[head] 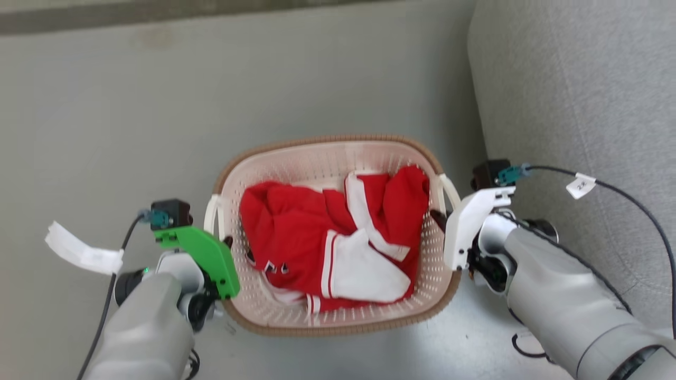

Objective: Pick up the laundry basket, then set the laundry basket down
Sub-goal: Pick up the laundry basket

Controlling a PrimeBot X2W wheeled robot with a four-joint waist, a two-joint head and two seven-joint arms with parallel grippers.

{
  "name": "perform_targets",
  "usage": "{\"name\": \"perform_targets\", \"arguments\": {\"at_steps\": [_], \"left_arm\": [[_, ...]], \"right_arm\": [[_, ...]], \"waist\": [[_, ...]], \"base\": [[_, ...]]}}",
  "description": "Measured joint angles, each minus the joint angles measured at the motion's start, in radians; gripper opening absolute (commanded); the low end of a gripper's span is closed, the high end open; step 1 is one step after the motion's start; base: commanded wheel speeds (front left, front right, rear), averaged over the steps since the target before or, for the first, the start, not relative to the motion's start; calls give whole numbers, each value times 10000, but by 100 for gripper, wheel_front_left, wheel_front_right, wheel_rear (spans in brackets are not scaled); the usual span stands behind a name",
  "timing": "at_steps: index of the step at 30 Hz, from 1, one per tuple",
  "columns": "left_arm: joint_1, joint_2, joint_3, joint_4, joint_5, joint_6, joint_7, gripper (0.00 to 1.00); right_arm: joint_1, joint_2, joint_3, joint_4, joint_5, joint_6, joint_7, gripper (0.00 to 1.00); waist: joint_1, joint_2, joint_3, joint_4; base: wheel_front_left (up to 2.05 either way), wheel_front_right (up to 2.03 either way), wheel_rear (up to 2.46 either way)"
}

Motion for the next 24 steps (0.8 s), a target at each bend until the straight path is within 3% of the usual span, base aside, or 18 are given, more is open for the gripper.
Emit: {"name": "perform_targets", "arguments": {"at_steps": [24], "left_arm": [[1501,-146,-418,612,-506,-4,907,0]], "right_arm": [[1620,10,872,-4,1101,-71,1126,0]], "waist": [[0,0,-2764,-152]], "base": [[0,0,0]]}}
